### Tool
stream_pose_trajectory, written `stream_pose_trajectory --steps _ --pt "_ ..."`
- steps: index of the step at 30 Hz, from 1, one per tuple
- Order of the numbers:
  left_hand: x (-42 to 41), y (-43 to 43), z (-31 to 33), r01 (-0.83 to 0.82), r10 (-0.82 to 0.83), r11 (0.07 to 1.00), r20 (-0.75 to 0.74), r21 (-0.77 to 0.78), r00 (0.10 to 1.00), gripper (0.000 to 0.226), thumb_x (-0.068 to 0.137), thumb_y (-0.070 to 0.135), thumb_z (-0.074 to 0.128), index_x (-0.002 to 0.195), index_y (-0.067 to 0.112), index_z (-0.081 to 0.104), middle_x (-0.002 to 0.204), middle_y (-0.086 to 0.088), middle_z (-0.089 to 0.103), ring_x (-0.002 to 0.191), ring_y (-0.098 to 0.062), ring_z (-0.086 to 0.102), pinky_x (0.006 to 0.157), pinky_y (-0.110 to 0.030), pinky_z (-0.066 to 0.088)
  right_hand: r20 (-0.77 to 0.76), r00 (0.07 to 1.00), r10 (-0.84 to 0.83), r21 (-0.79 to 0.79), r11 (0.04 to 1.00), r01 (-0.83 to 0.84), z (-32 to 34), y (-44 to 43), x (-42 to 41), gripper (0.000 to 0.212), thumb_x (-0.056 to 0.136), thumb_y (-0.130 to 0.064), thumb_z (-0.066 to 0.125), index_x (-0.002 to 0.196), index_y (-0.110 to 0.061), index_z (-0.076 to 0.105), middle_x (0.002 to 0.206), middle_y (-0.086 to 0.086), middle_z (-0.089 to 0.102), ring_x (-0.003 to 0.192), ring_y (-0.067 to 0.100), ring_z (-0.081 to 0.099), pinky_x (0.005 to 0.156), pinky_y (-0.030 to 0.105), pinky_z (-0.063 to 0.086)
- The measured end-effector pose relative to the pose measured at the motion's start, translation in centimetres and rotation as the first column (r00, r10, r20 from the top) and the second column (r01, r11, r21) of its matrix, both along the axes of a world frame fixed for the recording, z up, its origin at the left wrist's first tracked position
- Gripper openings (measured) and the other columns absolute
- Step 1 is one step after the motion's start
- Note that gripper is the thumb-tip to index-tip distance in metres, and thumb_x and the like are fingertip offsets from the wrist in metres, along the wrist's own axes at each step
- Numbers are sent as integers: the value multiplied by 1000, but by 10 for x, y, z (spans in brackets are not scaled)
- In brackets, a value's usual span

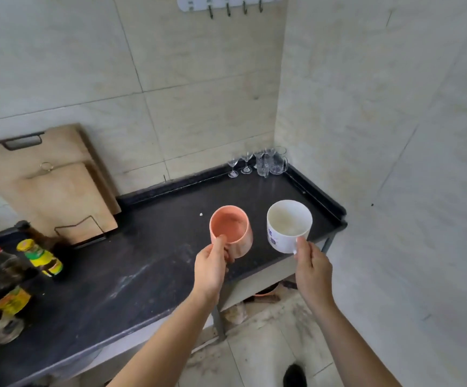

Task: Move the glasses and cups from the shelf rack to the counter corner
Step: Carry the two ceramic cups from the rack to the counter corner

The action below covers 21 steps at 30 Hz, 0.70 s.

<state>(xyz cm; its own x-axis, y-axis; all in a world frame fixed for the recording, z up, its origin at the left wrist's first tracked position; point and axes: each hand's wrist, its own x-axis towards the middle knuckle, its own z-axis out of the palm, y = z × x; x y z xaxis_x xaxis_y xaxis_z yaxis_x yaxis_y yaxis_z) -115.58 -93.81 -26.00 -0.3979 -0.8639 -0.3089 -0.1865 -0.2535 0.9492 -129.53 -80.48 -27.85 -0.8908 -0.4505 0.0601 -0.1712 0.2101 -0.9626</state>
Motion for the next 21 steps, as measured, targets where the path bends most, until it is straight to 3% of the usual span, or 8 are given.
stream_pose_trajectory --steps 2,5,9,11,15,21 --pt "-43 -17 -7 -5 5 1000 19 12 1000 43 99 43 46 76 9 55 71 -6 58 67 -17 46 63 -30 43 36 999 21 11 1000 -21 -6 -20 -42 38 108 -37 42 81 -17 62 80 -4 66 79 -2 59 62 14 43" --pt "-101 -45 -10 -47 44 998 68 34 997 44 100 42 45 70 10 52 71 -8 59 66 -19 47 68 -33 45 99 993 62 2 998 -63 -7 -52 -99 35 108 -38 40 89 -19 63 86 -10 64 85 2 60 67 14 43" --pt "-163 -90 -10 -101 94 994 128 45 987 45 99 42 45 68 10 52 72 -7 60 66 -21 48 69 -35 47 106 988 115 16 993 -118 -1 -103 -173 43 109 -32 39 68 -24 50 71 -7 56 69 7 52 57 6 38" --pt "-183 -111 -13 -137 128 989 151 48 980 45 100 44 44 72 11 54 72 -5 58 68 -20 51 74 -36 49 118 982 144 50 987 -151 1 -130 -202 44 109 -30 39 67 -19 48 69 -4 53 65 8 48 56 6 37" --pt "-203 -150 -24 -167 153 984 191 60 970 43 101 44 42 73 13 56 74 -3 58 68 -19 54 87 -41 50 145 972 187 95 975 -201 -9 -178 -236 32 109 -28 39 96 -8 60 99 6 61 83 3 53 66 -1 39" --pt "-238 -211 -52 -212 192 973 190 93 963 41 100 36 43 80 7 64 88 -7 62 80 -21 58 60 -24 40 163 969 188 226 948 -222 -37 -237 -259 39 109 -31 38 108 1 61 107 10 60 88 8 54 64 8 41"
